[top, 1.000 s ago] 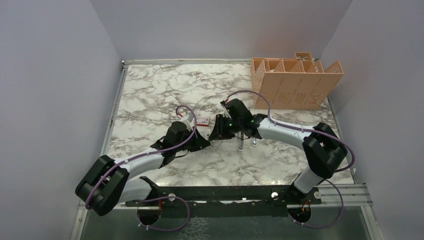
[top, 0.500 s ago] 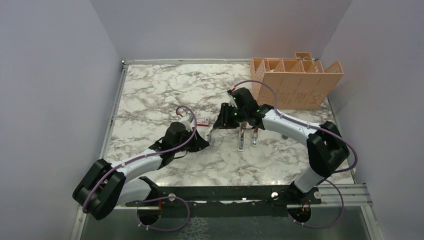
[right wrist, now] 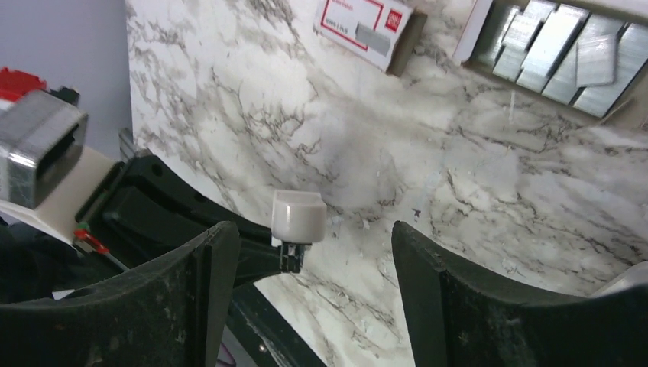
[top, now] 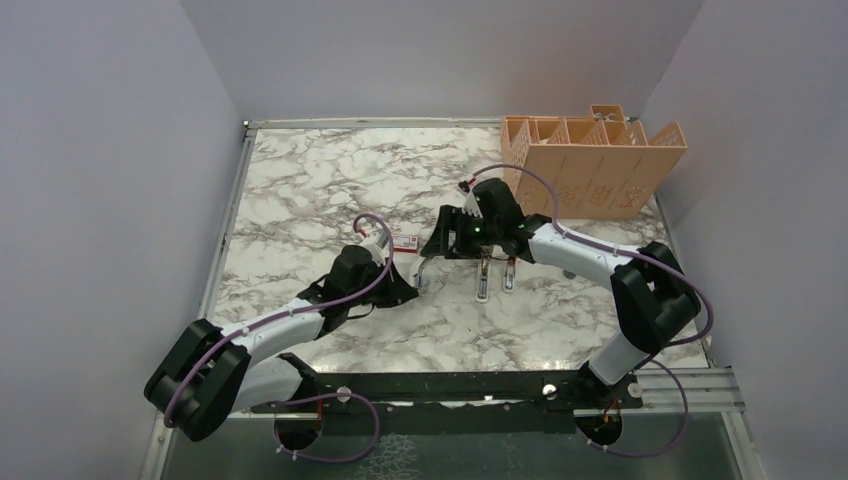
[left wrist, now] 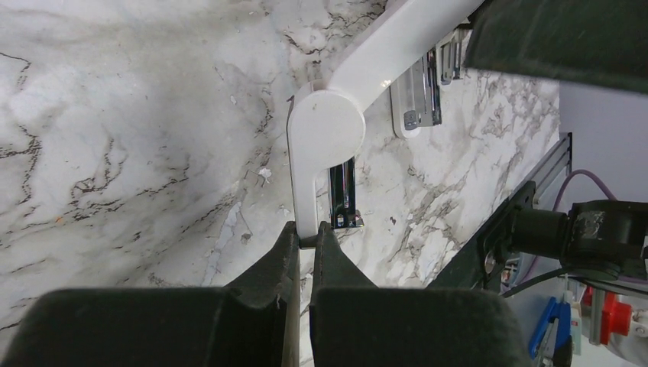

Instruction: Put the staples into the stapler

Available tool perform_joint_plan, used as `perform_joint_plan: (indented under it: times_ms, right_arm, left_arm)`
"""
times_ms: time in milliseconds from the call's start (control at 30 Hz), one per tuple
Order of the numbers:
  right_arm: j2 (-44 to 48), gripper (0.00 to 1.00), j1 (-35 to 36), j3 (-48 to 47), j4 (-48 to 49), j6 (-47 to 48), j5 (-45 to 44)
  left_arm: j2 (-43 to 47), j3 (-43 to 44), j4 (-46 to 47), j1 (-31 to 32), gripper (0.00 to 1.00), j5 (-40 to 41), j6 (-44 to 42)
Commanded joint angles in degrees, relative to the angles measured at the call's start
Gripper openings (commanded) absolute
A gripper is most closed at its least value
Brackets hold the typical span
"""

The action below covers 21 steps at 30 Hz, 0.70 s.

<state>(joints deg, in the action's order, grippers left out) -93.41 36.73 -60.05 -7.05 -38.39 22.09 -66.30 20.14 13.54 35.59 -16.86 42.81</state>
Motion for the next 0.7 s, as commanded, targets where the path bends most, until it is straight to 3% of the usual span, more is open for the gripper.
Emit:
perform_joint_plan:
  times_ms: [0, 233, 467, 600, 667]
  right_arm:
    - [0.83, 0.78, 0.62, 3.64, 6.54, -2.45, 5.84]
    - [-2.71, 0.78, 2.35, 4.20, 11.35, -6.10, 5.66]
    - [-6.76, 0.70, 3.40, 2.95, 12.04, -8.75, 5.60]
    - [-7.96, 0.60, 3.82, 3.27, 13.78, -9.97, 6.60]
    - [-8.26, 0.48, 4.00, 3.24, 13.94, -10.52, 6.80]
  left_arm:
    - [-0.54, 1.79, 1.52, 0.00, 0.00, 0.82, 1.85]
    - [-1.79, 2.29, 3.28, 0.00, 0.00, -0.18, 2.71]
    - [-1.75, 2.36, 3.81, 0.00, 0.00, -0.32, 2.76]
    - [-1.90, 2.45, 4.16, -0.05, 0.00, -0.16, 2.89]
    - [-2.04, 2.42, 4.26, -0.01, 0.00, -0.19, 2.66]
